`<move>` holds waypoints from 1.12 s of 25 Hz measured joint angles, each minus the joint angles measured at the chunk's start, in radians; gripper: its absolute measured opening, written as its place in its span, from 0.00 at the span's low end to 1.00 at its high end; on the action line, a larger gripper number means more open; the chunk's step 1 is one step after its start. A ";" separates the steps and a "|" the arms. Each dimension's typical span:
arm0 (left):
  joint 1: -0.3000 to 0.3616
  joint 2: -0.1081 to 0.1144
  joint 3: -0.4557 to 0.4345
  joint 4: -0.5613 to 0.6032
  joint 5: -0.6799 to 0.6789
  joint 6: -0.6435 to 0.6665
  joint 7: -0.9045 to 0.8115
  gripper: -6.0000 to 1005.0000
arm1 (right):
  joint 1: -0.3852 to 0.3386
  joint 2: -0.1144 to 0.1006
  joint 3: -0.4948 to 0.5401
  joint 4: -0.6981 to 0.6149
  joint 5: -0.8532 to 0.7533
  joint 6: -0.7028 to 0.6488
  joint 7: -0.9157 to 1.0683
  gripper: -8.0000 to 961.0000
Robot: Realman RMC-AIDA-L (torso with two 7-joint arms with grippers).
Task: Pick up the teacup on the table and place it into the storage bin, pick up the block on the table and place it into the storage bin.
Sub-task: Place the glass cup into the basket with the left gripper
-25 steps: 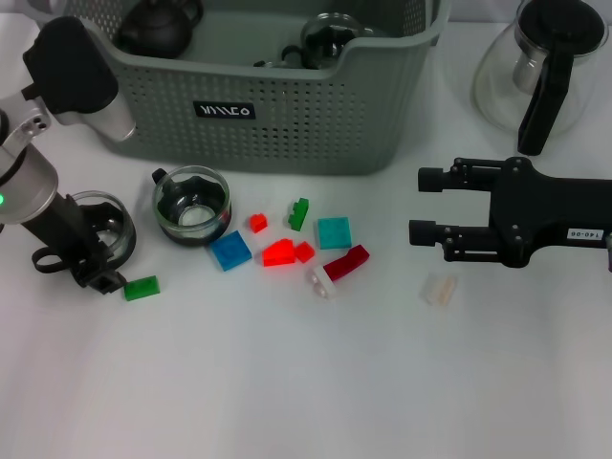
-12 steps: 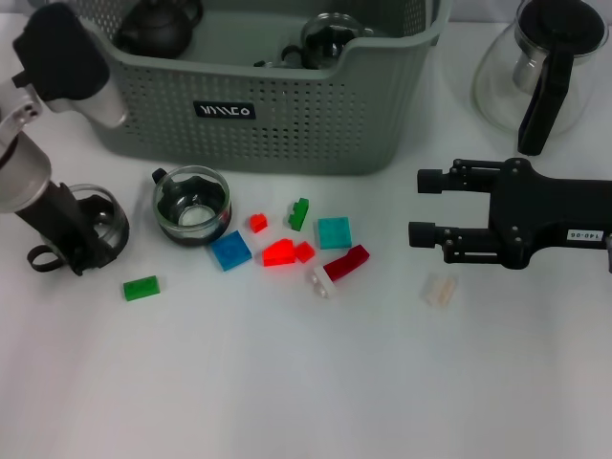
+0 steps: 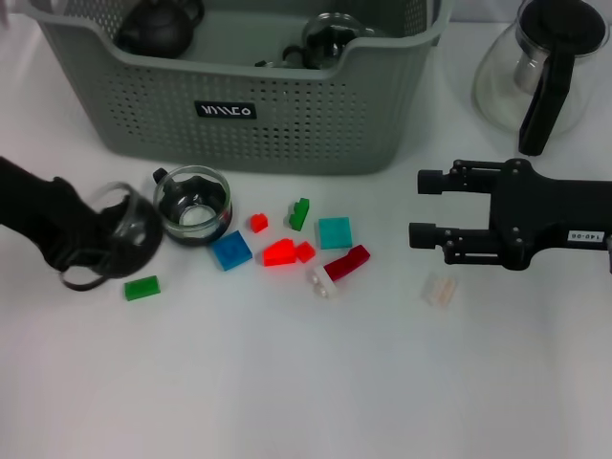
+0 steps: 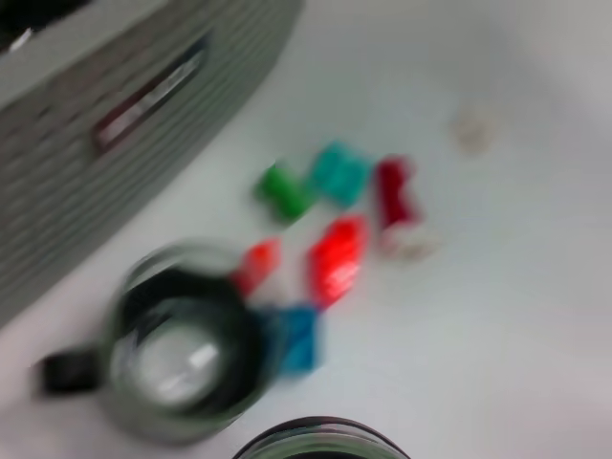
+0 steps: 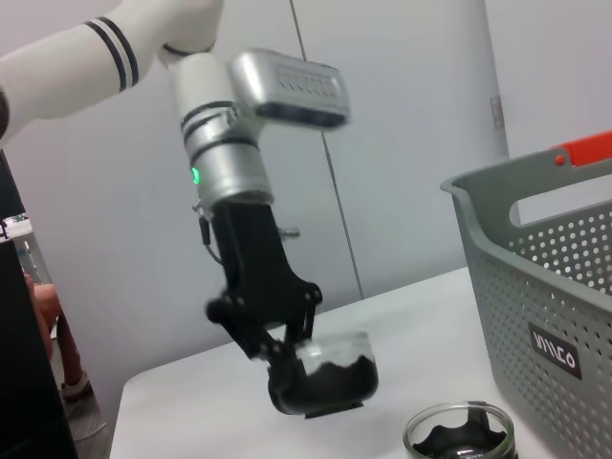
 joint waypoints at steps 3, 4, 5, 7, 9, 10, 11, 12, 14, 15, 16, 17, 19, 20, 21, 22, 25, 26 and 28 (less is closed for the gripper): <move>0.014 0.067 -0.005 -0.164 -0.208 0.014 0.018 0.03 | 0.000 0.000 0.000 0.000 0.000 0.000 0.000 0.77; 0.019 0.100 0.002 -0.281 -0.370 0.016 0.051 0.03 | -0.001 0.000 0.000 0.000 0.000 0.000 0.000 0.77; 0.020 0.114 0.002 -0.345 -0.455 0.017 0.075 0.03 | -0.001 0.000 0.000 0.000 -0.001 0.000 0.000 0.77; 0.019 0.118 0.002 -0.387 -0.515 0.017 0.094 0.03 | -0.003 0.000 0.000 0.001 -0.001 0.001 0.000 0.77; 0.012 0.119 0.000 -0.452 -0.643 0.018 0.123 0.03 | -0.003 0.000 0.000 0.001 -0.002 0.002 0.000 0.77; 0.010 0.116 0.002 -0.465 -0.695 0.018 0.128 0.03 | -0.003 0.000 0.000 0.002 -0.002 0.002 0.000 0.77; 0.007 0.113 0.004 -0.475 -0.747 0.018 0.132 0.03 | -0.002 0.000 0.000 0.001 -0.002 0.002 0.000 0.77; 0.001 0.108 0.008 -0.481 -0.810 0.018 0.130 0.03 | -0.001 0.000 0.000 0.002 -0.002 0.002 0.000 0.77; -0.011 0.101 0.012 -0.492 -0.918 0.018 0.115 0.04 | 0.001 0.000 0.000 0.002 -0.002 0.001 0.000 0.77; -0.015 0.097 0.009 -0.495 -0.971 0.015 0.104 0.04 | 0.002 0.000 0.000 0.002 -0.002 0.001 0.000 0.77; -0.020 0.091 -0.001 -0.497 -1.042 0.004 0.086 0.04 | 0.002 0.000 0.000 0.002 -0.002 0.001 0.000 0.77; -0.031 0.082 -0.025 -0.493 -1.117 -0.032 0.056 0.04 | 0.002 0.000 0.000 0.002 -0.002 0.000 0.000 0.77; -0.039 0.078 -0.042 -0.483 -1.149 -0.071 0.036 0.04 | 0.001 0.000 0.000 0.002 -0.002 0.000 0.000 0.77; -0.043 0.078 -0.048 -0.478 -1.158 -0.097 0.029 0.04 | 0.000 0.000 0.000 0.002 -0.002 0.000 0.000 0.77; -0.058 0.079 -0.058 -0.459 -1.169 -0.169 0.015 0.04 | 0.000 0.000 0.000 0.002 -0.002 0.000 0.000 0.77; -0.071 0.082 -0.059 -0.443 -1.170 -0.227 0.008 0.04 | -0.001 0.000 0.000 0.002 -0.002 0.000 0.000 0.77; -0.124 0.123 0.003 -0.416 -1.110 -0.405 -0.039 0.04 | -0.002 0.000 -0.003 0.002 -0.002 0.000 0.000 0.77; -0.144 0.141 0.036 -0.415 -1.070 -0.463 -0.069 0.04 | -0.002 0.000 -0.004 0.002 -0.002 0.000 0.000 0.77; -0.187 0.171 0.103 -0.408 -0.967 -0.580 -0.148 0.04 | -0.003 0.000 -0.003 0.002 -0.002 0.001 0.000 0.77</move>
